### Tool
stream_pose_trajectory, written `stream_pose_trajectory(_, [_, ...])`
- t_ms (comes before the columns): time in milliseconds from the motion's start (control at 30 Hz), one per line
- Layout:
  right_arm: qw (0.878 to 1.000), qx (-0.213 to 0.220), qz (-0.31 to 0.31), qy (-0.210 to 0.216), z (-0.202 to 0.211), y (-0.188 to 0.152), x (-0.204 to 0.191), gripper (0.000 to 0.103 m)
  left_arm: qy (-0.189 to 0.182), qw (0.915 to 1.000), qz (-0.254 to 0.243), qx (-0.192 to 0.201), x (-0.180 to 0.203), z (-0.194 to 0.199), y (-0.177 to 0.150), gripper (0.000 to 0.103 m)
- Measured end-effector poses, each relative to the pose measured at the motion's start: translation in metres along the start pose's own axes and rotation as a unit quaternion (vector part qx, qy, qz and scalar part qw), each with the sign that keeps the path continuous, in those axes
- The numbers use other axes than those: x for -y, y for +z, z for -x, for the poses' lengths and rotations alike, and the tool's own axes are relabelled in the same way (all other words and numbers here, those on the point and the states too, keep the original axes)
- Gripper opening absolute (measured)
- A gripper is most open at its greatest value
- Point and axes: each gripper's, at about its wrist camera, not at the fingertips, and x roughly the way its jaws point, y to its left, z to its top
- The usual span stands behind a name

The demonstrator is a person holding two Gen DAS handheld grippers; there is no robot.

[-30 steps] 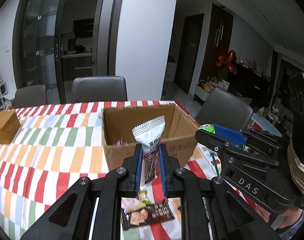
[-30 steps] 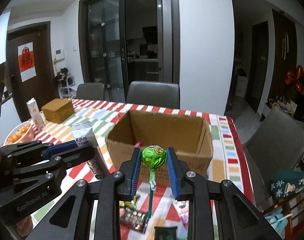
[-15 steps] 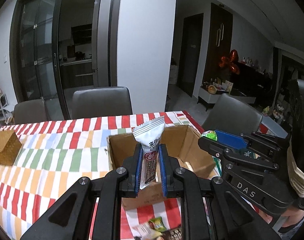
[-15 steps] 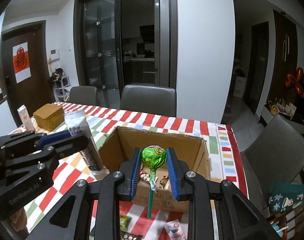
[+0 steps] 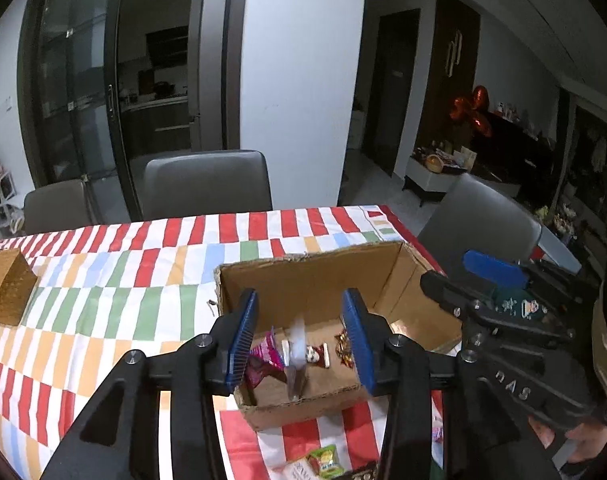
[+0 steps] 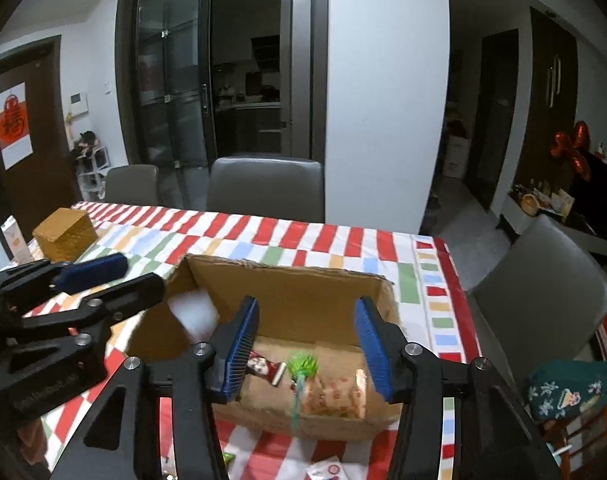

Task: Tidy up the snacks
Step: 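Carry both snacks over the box and open both grippers to drop them, then grasp the dark green packet with the left gripper while the right grasps another green lollipop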

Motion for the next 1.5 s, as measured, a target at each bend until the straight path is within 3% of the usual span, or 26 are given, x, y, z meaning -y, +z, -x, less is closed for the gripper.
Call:
stream_pose_trajectory(133, [1.0,0.005,0.01,-0.01,0.017,-0.012,0.0,0.051,0.01,0.9998,-0.015,0.006,0.009,0.017,-0.013,0.046])
stream_pose_trajectory(533, [1.0,0.015,-0.005,-0.005,0.08,-0.058,0.006,0.051,-0.032,0.9989,-0.033,-0.002,0.047,0.058,-0.061,0.049])
stream_pose_trajectory(767, [1.0,-0.003,-0.012,-0.006,0.098,-0.093,0.014,0.051,-0.05,0.997,-0.058,-0.015,0.074,0.071,-0.096,0.05])
stream_pose_trajectory(1100, [0.997,-0.071,-0.036,0.001,0.086,-0.152,0.031,0.051,-0.084,0.9916,-0.072,-0.068,0.103,0.048,-0.135,0.05])
stream_pose_trajectory(1500, [0.987,-0.144,-0.068,0.012,0.048,-0.206,0.049,0.047,-0.088,0.9862,-0.063,-0.125,0.114,0.011,-0.174,0.05])
